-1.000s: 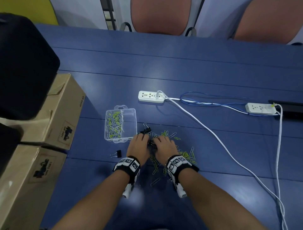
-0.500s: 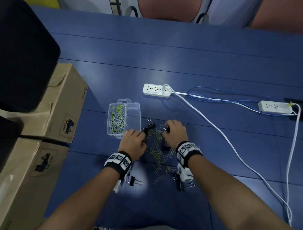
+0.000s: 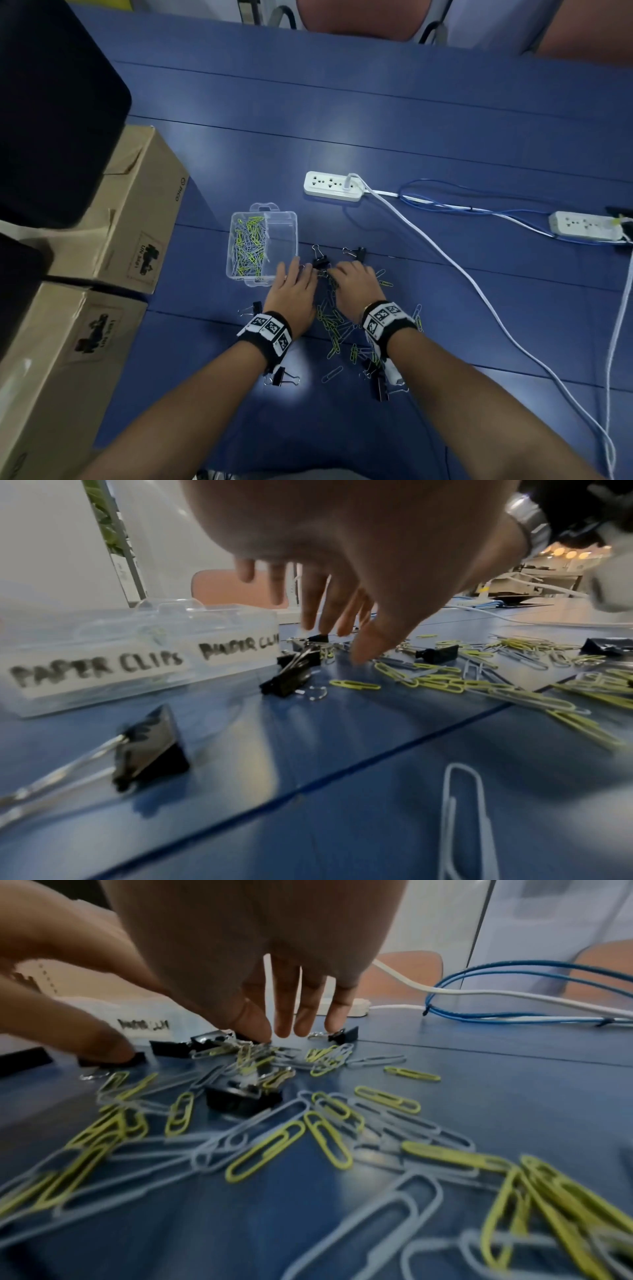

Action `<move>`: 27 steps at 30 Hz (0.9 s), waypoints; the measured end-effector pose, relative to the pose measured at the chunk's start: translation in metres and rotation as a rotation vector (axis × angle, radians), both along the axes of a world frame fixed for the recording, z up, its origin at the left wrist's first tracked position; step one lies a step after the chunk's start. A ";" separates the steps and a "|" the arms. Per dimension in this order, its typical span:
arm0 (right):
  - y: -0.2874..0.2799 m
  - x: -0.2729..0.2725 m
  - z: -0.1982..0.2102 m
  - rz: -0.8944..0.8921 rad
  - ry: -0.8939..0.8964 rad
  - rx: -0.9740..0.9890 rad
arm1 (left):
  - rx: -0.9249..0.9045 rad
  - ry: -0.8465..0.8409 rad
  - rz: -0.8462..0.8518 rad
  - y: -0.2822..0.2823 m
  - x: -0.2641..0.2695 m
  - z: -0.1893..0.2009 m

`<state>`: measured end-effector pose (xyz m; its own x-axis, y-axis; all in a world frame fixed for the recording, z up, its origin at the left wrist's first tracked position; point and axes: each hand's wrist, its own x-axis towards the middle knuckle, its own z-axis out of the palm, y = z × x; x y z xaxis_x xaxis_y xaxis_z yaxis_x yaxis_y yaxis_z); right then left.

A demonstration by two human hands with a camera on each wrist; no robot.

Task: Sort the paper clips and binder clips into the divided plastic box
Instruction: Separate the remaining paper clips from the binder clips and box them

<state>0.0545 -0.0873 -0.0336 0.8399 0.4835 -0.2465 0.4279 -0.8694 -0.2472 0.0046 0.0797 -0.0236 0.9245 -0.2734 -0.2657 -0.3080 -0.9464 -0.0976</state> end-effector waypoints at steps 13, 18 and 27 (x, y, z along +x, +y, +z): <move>0.013 -0.027 0.000 0.209 -0.012 -0.088 | 0.191 0.023 0.084 0.001 0.010 0.008; 0.015 -0.031 0.001 0.201 0.043 -0.186 | 0.077 0.027 0.096 0.002 0.007 0.009; -0.013 -0.038 0.000 0.045 -0.078 0.032 | 0.040 -0.056 0.077 -0.001 0.005 0.003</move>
